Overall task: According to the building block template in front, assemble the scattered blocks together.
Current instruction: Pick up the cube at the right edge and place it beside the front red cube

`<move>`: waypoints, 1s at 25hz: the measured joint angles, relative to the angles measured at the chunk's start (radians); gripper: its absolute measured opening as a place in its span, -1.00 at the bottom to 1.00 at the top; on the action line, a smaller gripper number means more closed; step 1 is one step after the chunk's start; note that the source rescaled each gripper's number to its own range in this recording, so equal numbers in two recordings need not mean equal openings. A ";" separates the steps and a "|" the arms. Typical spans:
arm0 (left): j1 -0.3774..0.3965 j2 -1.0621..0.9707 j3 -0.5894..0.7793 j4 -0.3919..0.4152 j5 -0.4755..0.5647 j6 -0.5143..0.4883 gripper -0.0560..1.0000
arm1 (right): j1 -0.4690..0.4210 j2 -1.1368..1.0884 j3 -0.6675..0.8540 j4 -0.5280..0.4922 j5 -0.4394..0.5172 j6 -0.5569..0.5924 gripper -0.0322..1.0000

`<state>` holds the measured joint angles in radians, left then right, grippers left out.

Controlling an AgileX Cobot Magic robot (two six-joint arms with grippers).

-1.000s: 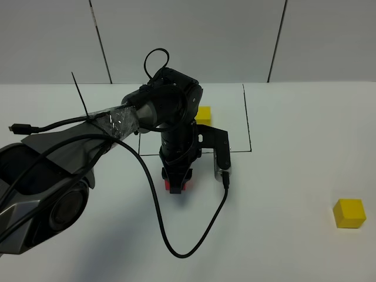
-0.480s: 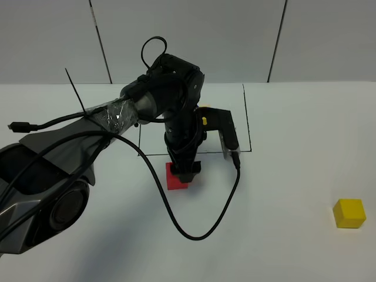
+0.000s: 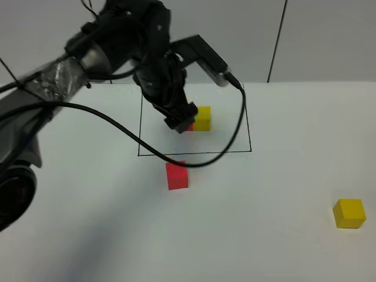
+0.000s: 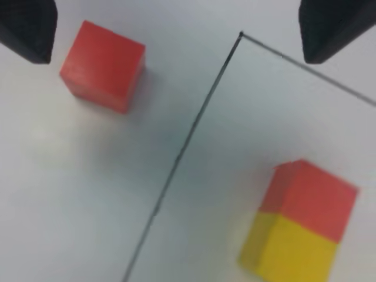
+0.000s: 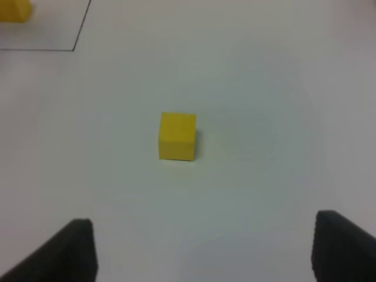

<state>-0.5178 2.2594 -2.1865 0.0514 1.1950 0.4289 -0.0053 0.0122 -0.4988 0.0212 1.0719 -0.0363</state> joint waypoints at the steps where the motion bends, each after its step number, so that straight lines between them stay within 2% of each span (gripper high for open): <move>1: 0.027 -0.020 0.013 0.001 0.000 -0.023 0.92 | 0.000 0.000 0.000 0.000 0.000 0.000 0.13; 8: 0.242 -0.174 0.128 -0.001 -0.001 -0.111 0.80 | 0.000 0.000 0.000 0.000 0.000 0.000 0.13; 14: 0.448 -0.330 0.238 -0.069 -0.001 -0.135 0.72 | 0.000 0.000 0.000 0.000 0.000 0.000 0.13; 17: 0.541 -0.434 0.339 -0.089 -0.026 -0.151 0.70 | 0.000 0.000 0.000 0.000 0.000 0.000 0.13; 20: 0.607 -0.557 0.485 -0.089 -0.094 -0.169 0.69 | 0.000 0.000 0.000 0.000 0.000 0.000 0.13; 25: 0.616 -0.809 0.748 -0.079 -0.178 -0.193 0.69 | 0.000 0.000 0.000 0.000 0.000 0.000 0.13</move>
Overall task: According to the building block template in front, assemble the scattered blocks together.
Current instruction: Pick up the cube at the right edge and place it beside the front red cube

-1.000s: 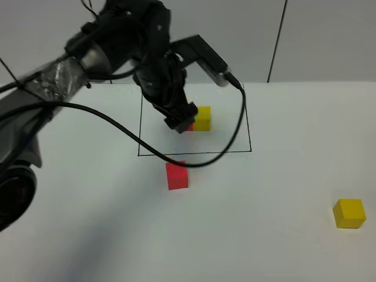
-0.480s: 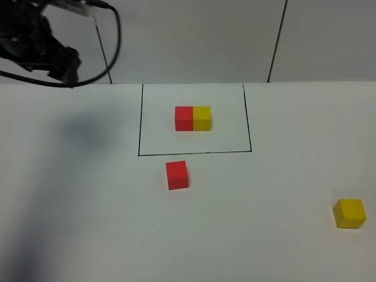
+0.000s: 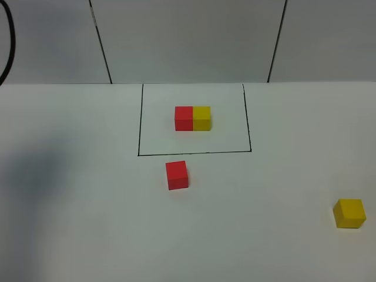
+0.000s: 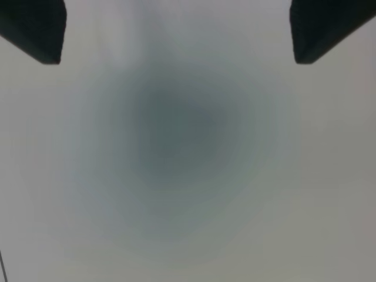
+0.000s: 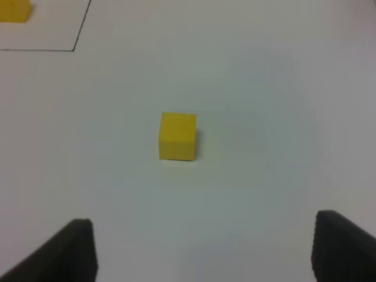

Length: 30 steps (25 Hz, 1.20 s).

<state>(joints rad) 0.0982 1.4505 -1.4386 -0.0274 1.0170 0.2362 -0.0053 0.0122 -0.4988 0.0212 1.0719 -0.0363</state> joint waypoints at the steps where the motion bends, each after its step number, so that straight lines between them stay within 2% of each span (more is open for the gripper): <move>1: -0.001 -0.060 0.051 0.003 -0.007 -0.014 0.69 | 0.000 0.000 0.000 0.000 0.000 0.000 0.13; 4: -0.001 -0.236 0.186 0.027 -0.005 -0.053 0.68 | 0.000 0.000 0.000 0.000 0.000 0.000 0.13; 14: -0.001 -0.828 0.539 0.027 0.004 -0.118 0.67 | 0.000 0.000 0.000 0.000 0.000 0.000 0.13; 16: -0.001 -0.934 0.602 0.007 0.011 -0.121 0.67 | 0.000 0.000 0.000 0.000 0.000 0.000 0.13; 21: -0.002 -1.110 0.731 -0.042 0.024 -0.104 0.65 | 0.000 0.000 0.000 0.000 0.000 0.000 0.13; 30: -0.056 -1.303 0.880 -0.048 0.084 -0.086 0.64 | 0.000 0.000 0.000 0.000 0.000 0.000 0.13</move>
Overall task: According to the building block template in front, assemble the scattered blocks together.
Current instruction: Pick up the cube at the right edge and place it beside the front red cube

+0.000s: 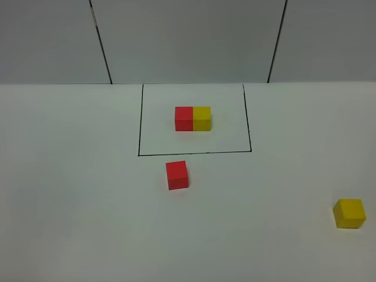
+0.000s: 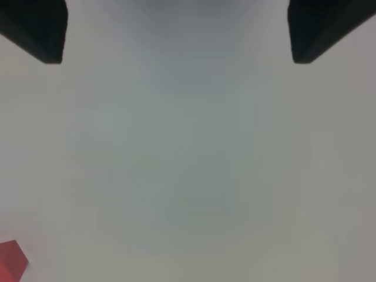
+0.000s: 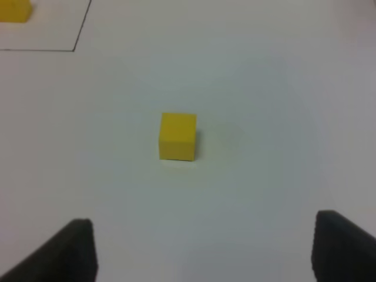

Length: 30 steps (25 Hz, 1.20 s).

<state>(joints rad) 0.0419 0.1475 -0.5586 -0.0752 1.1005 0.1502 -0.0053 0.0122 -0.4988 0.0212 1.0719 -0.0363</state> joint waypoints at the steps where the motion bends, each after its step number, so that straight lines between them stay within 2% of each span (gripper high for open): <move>1: 0.000 -0.019 0.003 -0.001 0.002 -0.001 0.64 | 0.000 0.000 0.000 0.000 0.000 0.000 0.13; 8: 0.000 -0.088 0.015 -0.003 0.002 -0.001 0.63 | 0.000 0.000 0.000 0.000 0.000 0.000 0.13; 14: 0.000 -0.095 0.051 -0.040 -0.036 -0.001 0.63 | 0.000 0.000 0.000 0.000 0.000 0.000 0.13; 22: -0.060 -0.153 0.052 -0.046 -0.043 -0.009 0.63 | 0.000 0.000 0.000 0.000 0.000 0.000 0.13; 30: -0.065 -0.153 0.052 -0.046 -0.043 -0.016 0.63 | 0.000 0.000 0.000 0.000 0.000 0.000 0.13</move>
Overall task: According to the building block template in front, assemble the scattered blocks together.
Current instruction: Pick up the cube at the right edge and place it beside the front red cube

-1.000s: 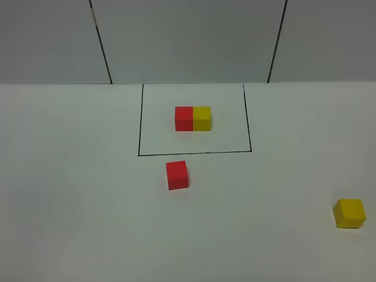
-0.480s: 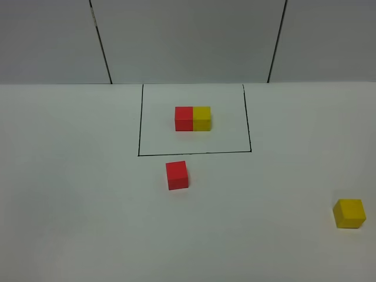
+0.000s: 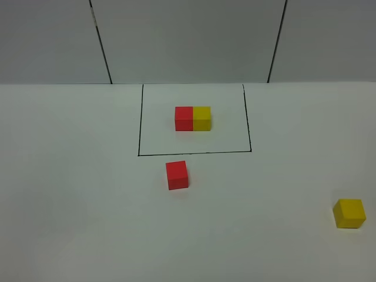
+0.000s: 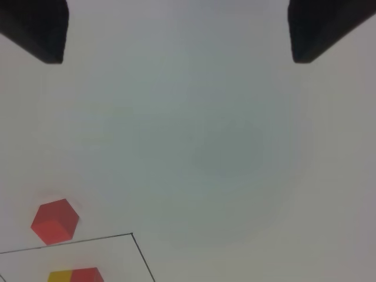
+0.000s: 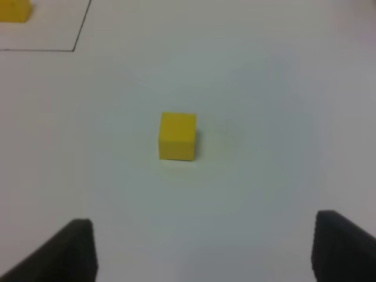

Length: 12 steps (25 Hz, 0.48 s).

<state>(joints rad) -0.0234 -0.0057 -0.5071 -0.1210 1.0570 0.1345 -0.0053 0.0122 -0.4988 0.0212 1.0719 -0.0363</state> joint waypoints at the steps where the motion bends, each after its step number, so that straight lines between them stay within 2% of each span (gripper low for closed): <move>1: 0.000 0.000 0.000 0.000 0.000 0.000 0.63 | 0.000 0.000 0.000 0.000 0.000 0.000 0.13; 12: 0.000 0.000 0.000 0.000 -0.001 -0.042 0.63 | 0.000 0.000 0.000 0.000 0.000 0.000 0.13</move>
<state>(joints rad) -0.0234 -0.0057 -0.5071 -0.1210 1.0562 0.0929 -0.0053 0.0122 -0.4988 0.0212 1.0719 -0.0363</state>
